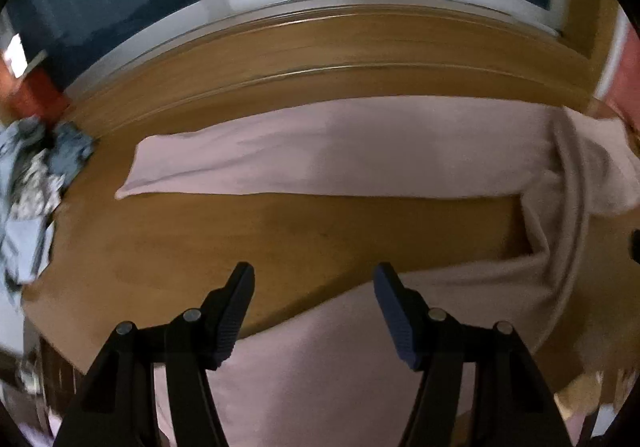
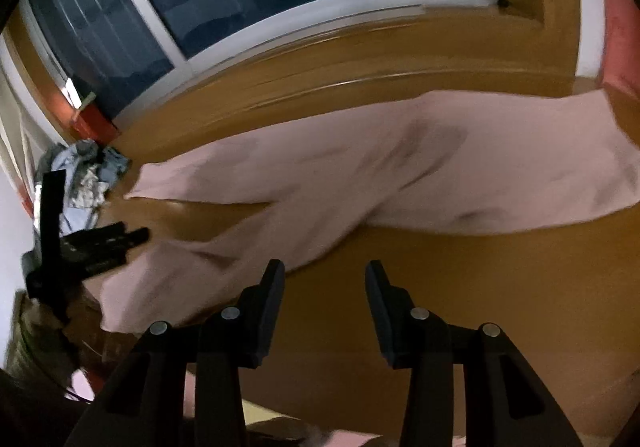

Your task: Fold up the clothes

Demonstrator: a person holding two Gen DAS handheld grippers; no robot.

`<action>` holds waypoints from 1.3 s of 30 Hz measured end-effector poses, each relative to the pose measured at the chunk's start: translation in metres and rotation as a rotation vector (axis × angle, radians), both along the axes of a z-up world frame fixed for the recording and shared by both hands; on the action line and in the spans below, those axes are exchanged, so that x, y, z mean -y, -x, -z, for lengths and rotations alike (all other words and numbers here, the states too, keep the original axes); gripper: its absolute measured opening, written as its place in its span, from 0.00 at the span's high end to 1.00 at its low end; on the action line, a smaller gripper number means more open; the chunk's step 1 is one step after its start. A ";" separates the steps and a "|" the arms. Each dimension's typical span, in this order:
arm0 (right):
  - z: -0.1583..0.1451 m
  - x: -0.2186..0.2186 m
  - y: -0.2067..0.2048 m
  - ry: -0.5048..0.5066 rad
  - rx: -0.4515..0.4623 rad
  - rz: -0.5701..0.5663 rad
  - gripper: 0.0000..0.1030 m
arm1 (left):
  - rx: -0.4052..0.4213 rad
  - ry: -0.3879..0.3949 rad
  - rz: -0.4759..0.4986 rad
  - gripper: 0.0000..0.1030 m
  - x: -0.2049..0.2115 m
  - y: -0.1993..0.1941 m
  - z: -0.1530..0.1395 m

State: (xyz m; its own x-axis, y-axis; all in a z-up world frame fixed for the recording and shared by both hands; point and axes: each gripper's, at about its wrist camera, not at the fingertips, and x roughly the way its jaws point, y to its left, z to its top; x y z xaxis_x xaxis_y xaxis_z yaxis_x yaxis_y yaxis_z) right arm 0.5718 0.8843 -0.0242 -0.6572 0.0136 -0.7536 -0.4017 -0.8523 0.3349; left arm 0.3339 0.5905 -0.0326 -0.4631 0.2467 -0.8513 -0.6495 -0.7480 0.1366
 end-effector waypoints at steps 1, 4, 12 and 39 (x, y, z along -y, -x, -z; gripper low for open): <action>0.002 0.012 0.005 0.003 -0.003 0.004 0.59 | 0.004 -0.007 0.031 0.41 0.002 -0.001 -0.001; 0.009 0.043 0.020 0.018 0.012 0.016 0.59 | 0.001 -0.010 0.117 0.41 0.007 -0.003 -0.002; 0.020 0.089 0.041 0.012 0.075 0.009 0.59 | 0.014 -0.028 0.187 0.41 0.031 0.019 0.005; -0.006 0.116 0.086 -0.102 0.064 0.413 0.94 | 0.030 -0.076 0.536 0.41 0.065 0.135 0.003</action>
